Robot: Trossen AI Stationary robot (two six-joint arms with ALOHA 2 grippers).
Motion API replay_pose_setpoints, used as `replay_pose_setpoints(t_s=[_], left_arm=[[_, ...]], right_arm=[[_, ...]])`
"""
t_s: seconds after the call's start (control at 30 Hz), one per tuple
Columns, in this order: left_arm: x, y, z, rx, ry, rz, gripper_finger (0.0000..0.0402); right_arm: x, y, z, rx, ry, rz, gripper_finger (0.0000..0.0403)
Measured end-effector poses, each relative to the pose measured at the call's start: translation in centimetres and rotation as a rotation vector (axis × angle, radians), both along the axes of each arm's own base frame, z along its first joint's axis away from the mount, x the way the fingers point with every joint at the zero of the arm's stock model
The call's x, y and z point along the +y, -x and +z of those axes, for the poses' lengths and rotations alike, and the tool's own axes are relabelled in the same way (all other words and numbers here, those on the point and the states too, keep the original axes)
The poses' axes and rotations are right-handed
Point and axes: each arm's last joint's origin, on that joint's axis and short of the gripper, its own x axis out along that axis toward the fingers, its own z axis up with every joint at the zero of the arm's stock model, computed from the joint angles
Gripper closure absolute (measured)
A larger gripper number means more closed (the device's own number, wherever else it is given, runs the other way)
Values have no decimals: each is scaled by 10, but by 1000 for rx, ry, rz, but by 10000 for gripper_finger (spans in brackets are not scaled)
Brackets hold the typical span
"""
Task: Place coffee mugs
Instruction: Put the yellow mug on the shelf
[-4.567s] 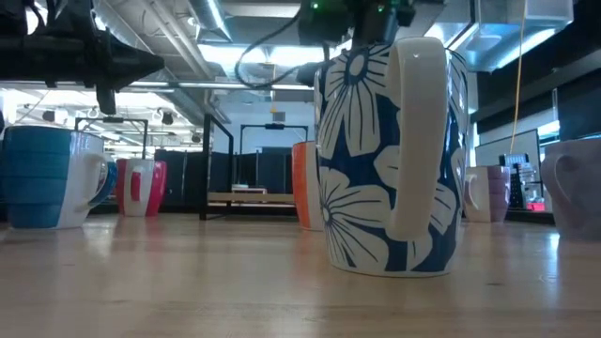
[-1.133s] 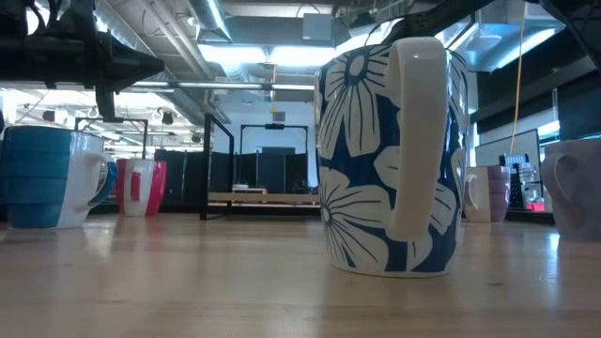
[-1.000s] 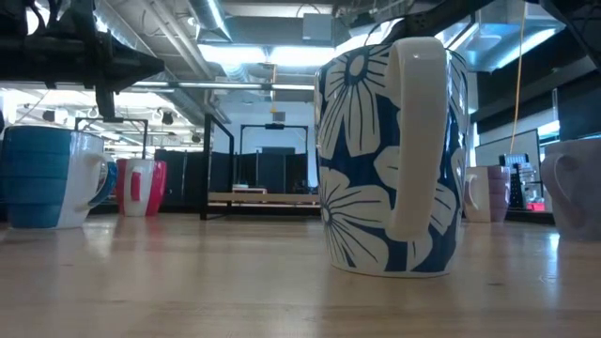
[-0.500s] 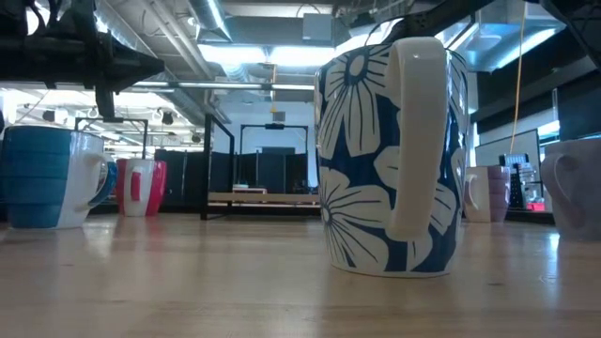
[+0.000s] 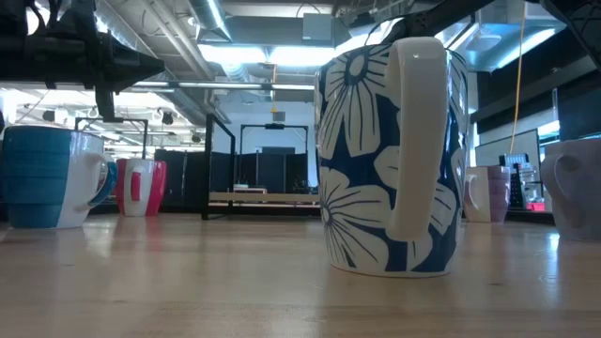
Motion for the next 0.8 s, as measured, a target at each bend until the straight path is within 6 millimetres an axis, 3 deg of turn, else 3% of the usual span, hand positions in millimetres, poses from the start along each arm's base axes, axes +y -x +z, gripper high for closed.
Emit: replay_pose_setpoints(t_s=[0.6, 0.8], left_arm=[[0, 0, 0, 0, 0, 0, 386], [0, 0, 0, 13, -22, 6, 386]], right_arm=[[0, 0, 1, 1, 1, -1, 296], [-2, -2, 16, -35, 38, 0, 297]])
